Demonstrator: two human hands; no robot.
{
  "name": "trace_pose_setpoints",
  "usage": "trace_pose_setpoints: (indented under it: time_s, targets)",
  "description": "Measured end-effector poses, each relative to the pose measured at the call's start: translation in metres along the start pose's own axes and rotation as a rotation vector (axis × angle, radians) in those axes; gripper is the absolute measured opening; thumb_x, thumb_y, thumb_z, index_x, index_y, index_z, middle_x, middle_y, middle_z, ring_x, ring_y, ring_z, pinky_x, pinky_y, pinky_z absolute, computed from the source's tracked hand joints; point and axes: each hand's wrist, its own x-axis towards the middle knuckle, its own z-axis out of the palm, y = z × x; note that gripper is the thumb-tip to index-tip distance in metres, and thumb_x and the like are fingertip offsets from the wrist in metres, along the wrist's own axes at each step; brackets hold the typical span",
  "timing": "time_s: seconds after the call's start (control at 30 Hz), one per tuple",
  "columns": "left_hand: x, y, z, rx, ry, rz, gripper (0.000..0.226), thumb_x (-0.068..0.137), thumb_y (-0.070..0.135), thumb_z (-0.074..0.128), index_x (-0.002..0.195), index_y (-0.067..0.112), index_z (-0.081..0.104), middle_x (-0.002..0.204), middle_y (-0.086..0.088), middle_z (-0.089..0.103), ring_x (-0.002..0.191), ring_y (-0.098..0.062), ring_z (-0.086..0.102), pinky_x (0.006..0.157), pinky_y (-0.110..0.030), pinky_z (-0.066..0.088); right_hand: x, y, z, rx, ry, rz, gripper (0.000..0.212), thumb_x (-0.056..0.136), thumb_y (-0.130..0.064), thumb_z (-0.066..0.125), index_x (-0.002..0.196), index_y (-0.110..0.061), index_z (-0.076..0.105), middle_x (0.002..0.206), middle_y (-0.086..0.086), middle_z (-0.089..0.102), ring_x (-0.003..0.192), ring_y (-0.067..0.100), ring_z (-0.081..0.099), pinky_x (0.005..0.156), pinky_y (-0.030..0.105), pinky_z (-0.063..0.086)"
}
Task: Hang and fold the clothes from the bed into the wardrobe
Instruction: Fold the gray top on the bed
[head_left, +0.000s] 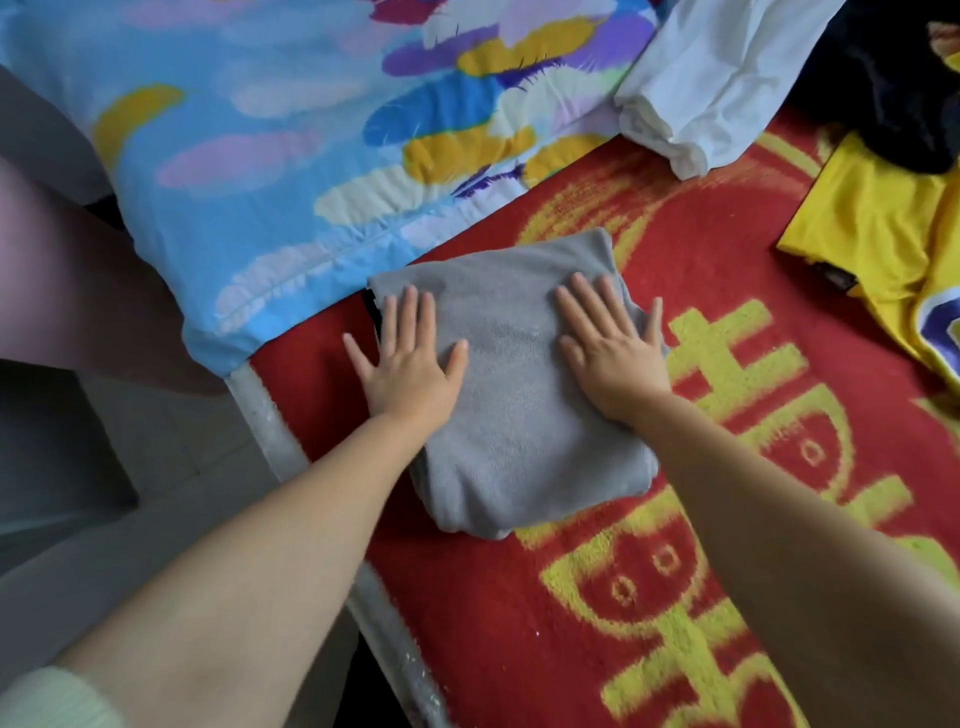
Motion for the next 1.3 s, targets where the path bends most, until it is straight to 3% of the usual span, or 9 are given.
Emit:
trace_pose_setpoints:
  time_s: [0.13,0.23,0.3,0.43,0.5,0.57,0.73,0.87,1.3]
  targets:
    - [-0.010,-0.010,-0.007,0.042,-0.036,-0.061,0.070,0.095,0.055,0.015,0.154,0.018,0.001,0.160,-0.001,-0.012,0.146,-0.017,-0.015,0.113,-0.062,-0.005,-0.029,0.046,-0.006,-0.036,-0.101,0.179,0.054,0.102,-0.043,0.013,0.153,-0.031,0.000,0.162,-0.005,-0.004,0.147,0.016,-0.013,0.112,0.064,-0.010]
    - [-0.060,0.013,-0.018,0.031,0.217,0.267,0.074,0.091,0.048,0.034,0.148,0.002,0.026,0.156,-0.017,0.022,0.146,-0.026,0.017,0.112,-0.064,0.004,-0.078,0.027,-0.014,-0.054,0.153,-0.172,0.063,0.092,-0.027,0.035,0.152,-0.021,0.019,0.158,0.008,0.022,0.147,0.023,0.007,0.111,0.069,0.006]
    - [-0.110,0.033,-0.003,0.065,0.222,0.447,0.081,0.080,0.049,0.052,0.143,-0.001,0.036,0.148,-0.018,0.038,0.139,-0.026,0.035,0.109,-0.068,0.017,-0.115,-0.001,-0.002,-0.112,0.165,-0.440,0.077,0.076,-0.030,0.048,0.150,-0.021,0.026,0.154,0.010,0.032,0.145,0.029,0.019,0.108,0.072,0.014]
    - [-0.150,0.042,0.032,0.265,-0.043,0.299,0.115,0.077,0.050,0.065,0.145,0.007,-0.018,0.153,-0.011,-0.023,0.143,-0.020,-0.016,0.110,-0.056,-0.018,-0.131,-0.013,0.018,-0.296,0.088,-0.372,0.086,0.073,-0.030,0.072,0.149,-0.025,0.029,0.154,0.008,0.032,0.142,0.031,0.027,0.099,0.077,0.023]
    - [-0.135,0.033,0.038,0.299,0.017,0.291,0.121,0.073,0.048,0.070,0.146,0.014,-0.020,0.155,-0.007,-0.024,0.144,-0.019,-0.017,0.110,-0.054,-0.020,-0.111,-0.007,0.016,-0.282,0.175,-0.291,0.070,0.081,-0.025,0.066,0.146,-0.023,0.038,0.152,0.009,0.036,0.139,0.034,0.033,0.097,0.077,0.027]
    - [-0.121,0.026,0.038,0.288,0.096,0.261,0.116,0.066,0.046,0.075,0.152,0.020,0.002,0.160,-0.007,-0.002,0.148,-0.022,0.000,0.112,-0.057,-0.010,-0.097,-0.007,0.019,-0.247,0.220,-0.301,0.061,0.085,-0.021,0.061,0.144,-0.021,0.043,0.149,0.010,0.041,0.136,0.037,0.038,0.094,0.074,0.034]
    - [-0.104,0.017,0.037,0.248,0.006,0.211,0.077,0.089,0.027,0.055,0.152,0.029,0.010,0.161,-0.004,-0.006,0.147,-0.019,-0.009,0.108,-0.066,0.011,-0.089,-0.018,0.012,-0.111,0.060,-0.238,0.050,0.099,-0.014,0.043,0.147,-0.023,0.036,0.151,0.002,0.036,0.142,0.028,0.026,0.080,0.046,0.054]
    - [-0.087,0.017,-0.008,0.018,0.042,0.248,0.058,0.090,0.012,0.049,0.145,0.026,0.035,0.154,0.002,0.030,0.143,-0.017,0.026,0.102,-0.043,0.040,-0.078,-0.028,-0.035,-0.131,0.097,-0.259,0.044,0.095,-0.012,0.041,0.138,-0.021,0.044,0.137,-0.003,0.047,0.127,0.025,0.039,0.075,0.040,0.054]
    - [-0.199,-0.072,-0.200,-0.046,0.218,0.203,0.056,0.086,0.013,0.057,0.139,0.022,0.045,0.143,0.002,0.046,0.129,-0.021,0.045,0.091,-0.038,0.048,-0.147,-0.180,-0.204,-0.276,0.113,-0.463,0.043,0.094,-0.015,0.046,0.136,-0.023,0.041,0.132,0.001,0.048,0.121,0.029,0.046,0.074,0.033,0.042]
